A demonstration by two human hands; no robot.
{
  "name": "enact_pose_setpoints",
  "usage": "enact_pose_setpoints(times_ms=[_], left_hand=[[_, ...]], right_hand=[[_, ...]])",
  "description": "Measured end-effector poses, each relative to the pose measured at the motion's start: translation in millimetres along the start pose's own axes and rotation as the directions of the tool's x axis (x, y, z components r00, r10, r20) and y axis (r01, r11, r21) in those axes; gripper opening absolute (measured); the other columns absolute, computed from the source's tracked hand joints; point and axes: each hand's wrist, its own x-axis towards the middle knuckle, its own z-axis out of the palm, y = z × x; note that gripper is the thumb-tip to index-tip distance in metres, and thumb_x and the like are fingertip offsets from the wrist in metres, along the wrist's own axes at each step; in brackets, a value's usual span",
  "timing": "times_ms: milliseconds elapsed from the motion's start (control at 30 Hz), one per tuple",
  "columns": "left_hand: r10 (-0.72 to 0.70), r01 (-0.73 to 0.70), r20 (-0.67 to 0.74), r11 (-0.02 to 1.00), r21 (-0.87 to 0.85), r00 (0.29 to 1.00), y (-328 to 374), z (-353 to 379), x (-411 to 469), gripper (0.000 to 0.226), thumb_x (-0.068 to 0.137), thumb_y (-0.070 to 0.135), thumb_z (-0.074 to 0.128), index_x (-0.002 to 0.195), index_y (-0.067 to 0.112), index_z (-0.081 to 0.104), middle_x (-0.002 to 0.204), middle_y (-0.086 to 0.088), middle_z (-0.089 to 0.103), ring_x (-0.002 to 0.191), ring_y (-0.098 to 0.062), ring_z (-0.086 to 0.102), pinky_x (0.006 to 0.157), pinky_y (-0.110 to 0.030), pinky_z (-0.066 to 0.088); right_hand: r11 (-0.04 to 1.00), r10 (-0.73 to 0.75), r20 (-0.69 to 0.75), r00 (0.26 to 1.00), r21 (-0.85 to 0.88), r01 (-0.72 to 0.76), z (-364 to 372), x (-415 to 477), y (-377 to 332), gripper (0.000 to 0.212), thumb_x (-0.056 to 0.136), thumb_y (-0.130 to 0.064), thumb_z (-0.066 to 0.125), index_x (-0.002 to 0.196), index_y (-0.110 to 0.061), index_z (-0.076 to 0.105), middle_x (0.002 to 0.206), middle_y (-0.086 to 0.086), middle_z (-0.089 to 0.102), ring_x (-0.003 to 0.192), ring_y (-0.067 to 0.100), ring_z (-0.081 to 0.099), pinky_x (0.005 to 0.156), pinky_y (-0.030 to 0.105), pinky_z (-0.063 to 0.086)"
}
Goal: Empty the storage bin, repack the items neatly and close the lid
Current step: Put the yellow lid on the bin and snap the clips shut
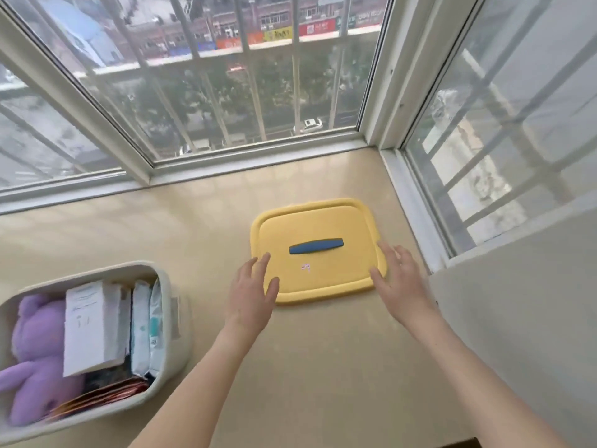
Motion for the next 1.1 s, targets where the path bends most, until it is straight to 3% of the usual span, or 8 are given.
enact_pose_setpoints(times_ms=[167, 333, 467, 667, 800, 1000, 1100], left_hand=[[-0.286, 0.290, 0.058, 0.955, -0.069, 0.956, -39, 56, 53, 0.069, 0.093, 0.039, 0.056, 0.151, 0.023, 0.024, 0.143, -0.014, 0.037, 0.131, -0.028, 0.035, 0.105, -0.037, 0.033], [-0.371, 0.376, 0.061, 0.921, -0.099, 0.926, -41, 89, 74, 0.076, 0.088, 0.034, 0.062, 0.151, 0.026, 0.022, 0.136, -0.011, 0.037, 0.125, -0.029, 0.033, 0.103, -0.035, 0.030], [-0.509, 0.504, 0.073, 0.802, -0.322, 0.857, -27, 86, 73, 0.069, 0.083, 0.018, 0.061, 0.145, 0.033, 0.036, 0.121, -0.005, 0.033, 0.120, -0.028, 0.029, 0.089, -0.024, 0.026], [-0.480, 0.452, 0.028, 0.803, -0.389, 0.877, -20, 40, 49, 0.061, 0.078, 0.021, 0.069, 0.136, 0.031, 0.052, 0.119, -0.008, 0.042, 0.121, -0.030, 0.035, 0.104, -0.033, 0.033], [-0.454, 0.403, -0.024, 0.813, -0.420, 0.891, 0, -12, 23, 0.060, 0.076, 0.020, 0.071, 0.133, 0.029, 0.054, 0.122, -0.008, 0.042, 0.123, -0.028, 0.035, 0.105, -0.034, 0.033], [-0.358, 0.244, -0.177, 0.852, -0.463, 0.917, 37, -107, -40, 0.057, 0.073, 0.016, 0.071, 0.126, 0.033, 0.058, 0.114, 0.000, 0.037, 0.121, -0.024, 0.039, 0.104, -0.039, 0.039], [-0.334, 0.173, -0.248, 0.846, -0.504, 0.909, 46, -149, -77, 0.057, 0.075, 0.014, 0.071, 0.128, 0.032, 0.057, 0.118, 0.000, 0.036, 0.117, -0.019, 0.042, 0.098, -0.031, 0.041]], right_hand=[[0.989, 0.104, 0.088, 0.991, -0.116, -0.093, 68, 72, 39, 0.064, 0.092, -0.053, 0.045, 0.150, -0.033, 0.028, 0.141, 0.016, 0.041, 0.118, 0.038, 0.040, 0.100, 0.047, 0.038], [0.944, 0.167, 0.070, 0.984, -0.300, -0.139, 102, 97, 49, 0.071, 0.089, -0.061, 0.048, 0.152, -0.038, 0.024, 0.147, 0.021, 0.031, 0.116, 0.037, 0.037, 0.101, 0.046, 0.036], [0.965, 0.239, 0.152, 0.959, -0.147, -0.217, 92, 99, 48, 0.080, 0.080, -0.053, 0.068, 0.149, -0.039, 0.030, 0.151, 0.017, 0.025, 0.126, 0.038, 0.028, 0.108, 0.045, 0.030], [0.938, 0.231, 0.191, 0.954, 0.216, -0.270, 42, 74, 37, 0.091, 0.070, -0.035, 0.086, 0.147, -0.020, 0.041, 0.141, 0.009, 0.033, 0.131, 0.026, 0.038, 0.110, 0.033, 0.030], [0.942, 0.206, 0.130, 0.970, 0.243, -0.232, 0, 35, 13, 0.094, 0.068, -0.037, 0.086, 0.147, -0.016, 0.040, 0.142, 0.010, 0.033, 0.133, 0.025, 0.037, 0.111, 0.034, 0.029], [0.946, 0.051, -0.028, 0.998, 0.320, -0.039, -77, -35, -34, 0.093, 0.072, -0.046, 0.081, 0.149, -0.023, 0.035, 0.145, -0.001, 0.025, 0.138, 0.019, 0.027, 0.116, 0.038, 0.027], [0.950, -0.031, -0.122, 0.992, 0.306, 0.067, -113, -63, -65, 0.091, 0.072, -0.044, 0.082, 0.148, -0.021, 0.037, 0.148, 0.001, 0.025, 0.140, 0.022, 0.026, 0.114, 0.034, 0.026]])
